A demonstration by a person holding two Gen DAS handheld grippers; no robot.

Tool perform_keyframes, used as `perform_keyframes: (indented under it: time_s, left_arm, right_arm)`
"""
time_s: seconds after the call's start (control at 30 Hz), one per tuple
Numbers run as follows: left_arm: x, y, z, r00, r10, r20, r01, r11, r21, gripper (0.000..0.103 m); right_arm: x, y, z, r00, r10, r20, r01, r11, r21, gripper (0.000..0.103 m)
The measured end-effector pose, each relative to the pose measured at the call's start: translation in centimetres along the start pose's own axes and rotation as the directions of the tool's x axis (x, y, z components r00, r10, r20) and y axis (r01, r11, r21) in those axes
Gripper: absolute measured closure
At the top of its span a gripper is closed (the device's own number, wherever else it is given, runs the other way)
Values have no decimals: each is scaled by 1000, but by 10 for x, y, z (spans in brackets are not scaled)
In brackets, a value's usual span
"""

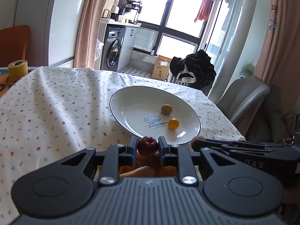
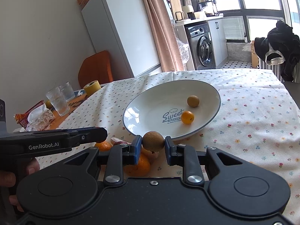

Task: Organize fruits
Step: 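Carry the plum and brown fruit into the white bowl and open both tools, then withdraw both tools from the bowl toward the remaining fruit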

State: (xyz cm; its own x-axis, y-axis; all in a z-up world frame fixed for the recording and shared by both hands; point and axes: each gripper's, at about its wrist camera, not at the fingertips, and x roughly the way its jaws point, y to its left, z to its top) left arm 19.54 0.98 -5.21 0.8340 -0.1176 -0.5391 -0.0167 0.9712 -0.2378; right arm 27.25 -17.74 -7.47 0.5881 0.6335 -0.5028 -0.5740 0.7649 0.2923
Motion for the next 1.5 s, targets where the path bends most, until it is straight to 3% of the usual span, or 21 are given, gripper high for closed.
perform_keyframes:
  time_s: [0.8,1.3,1.5]
  left_arm:
    - [52,-16,18,999,8,-44,-5,999,49,81]
    - [37,5,15,997,63,-51,-63,998,4,69]
    - [23,12,12,996,88,-33,-88,996,-14,54]
  right_arm:
    - [27,-26,10,1000,3,4,-3,999,55,78]
    - [29,-20,13,1000,-15,10,14,999,48,78]
    - [23,-6,16,999,-24,48,24,1000,-2,65]
